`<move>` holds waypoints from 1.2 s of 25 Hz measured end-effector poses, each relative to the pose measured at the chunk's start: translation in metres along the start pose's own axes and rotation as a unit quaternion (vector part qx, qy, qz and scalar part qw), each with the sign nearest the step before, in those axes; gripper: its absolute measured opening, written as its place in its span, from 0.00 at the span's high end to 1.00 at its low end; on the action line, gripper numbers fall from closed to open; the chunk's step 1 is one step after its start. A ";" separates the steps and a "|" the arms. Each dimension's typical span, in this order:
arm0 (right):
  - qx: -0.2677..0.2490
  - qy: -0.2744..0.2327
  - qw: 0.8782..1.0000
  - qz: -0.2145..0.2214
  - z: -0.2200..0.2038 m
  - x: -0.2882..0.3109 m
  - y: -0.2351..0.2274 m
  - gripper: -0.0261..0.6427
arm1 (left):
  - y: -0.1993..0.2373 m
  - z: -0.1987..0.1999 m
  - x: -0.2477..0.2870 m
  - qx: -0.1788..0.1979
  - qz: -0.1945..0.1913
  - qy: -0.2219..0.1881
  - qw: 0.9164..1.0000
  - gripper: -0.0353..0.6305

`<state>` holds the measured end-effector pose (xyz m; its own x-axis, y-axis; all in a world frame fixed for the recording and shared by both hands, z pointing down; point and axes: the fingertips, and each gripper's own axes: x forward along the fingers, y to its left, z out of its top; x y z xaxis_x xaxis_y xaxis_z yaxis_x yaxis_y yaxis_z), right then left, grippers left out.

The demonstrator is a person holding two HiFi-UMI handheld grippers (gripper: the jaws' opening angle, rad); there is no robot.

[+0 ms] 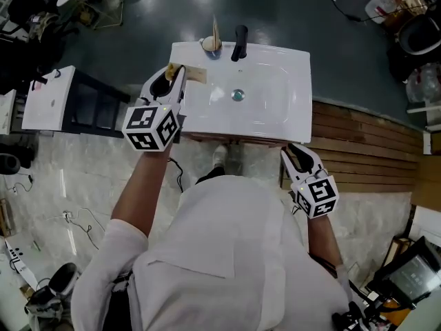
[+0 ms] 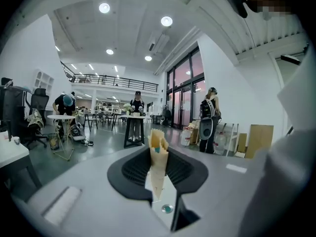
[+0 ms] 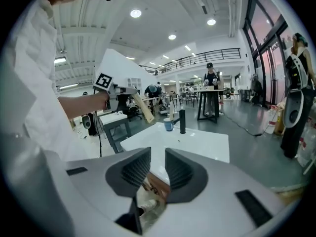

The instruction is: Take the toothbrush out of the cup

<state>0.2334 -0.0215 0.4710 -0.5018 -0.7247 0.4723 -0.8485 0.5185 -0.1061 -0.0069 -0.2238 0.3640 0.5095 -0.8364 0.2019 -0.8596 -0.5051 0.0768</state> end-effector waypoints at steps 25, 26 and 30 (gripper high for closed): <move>-0.028 -0.008 0.996 0.087 -0.042 -0.029 0.058 0.85 | -0.144 -0.084 -0.146 0.011 -0.101 0.081 0.992 0.83; -0.032 -0.008 0.996 0.086 -0.038 -0.024 0.061 0.85 | -0.142 -0.082 -0.147 0.010 -0.107 0.079 0.991 0.83; -0.044 -0.014 0.996 0.082 -0.016 0.005 0.078 0.85 | -0.121 -0.078 -0.155 0.008 -0.130 0.073 0.989 0.83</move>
<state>0.1670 0.0223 0.4789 -0.6375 -0.6390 0.4304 -0.7377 0.6673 -0.1019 0.0157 -0.0164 0.3996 0.7018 -0.6383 0.3162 -0.6984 -0.7041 0.1287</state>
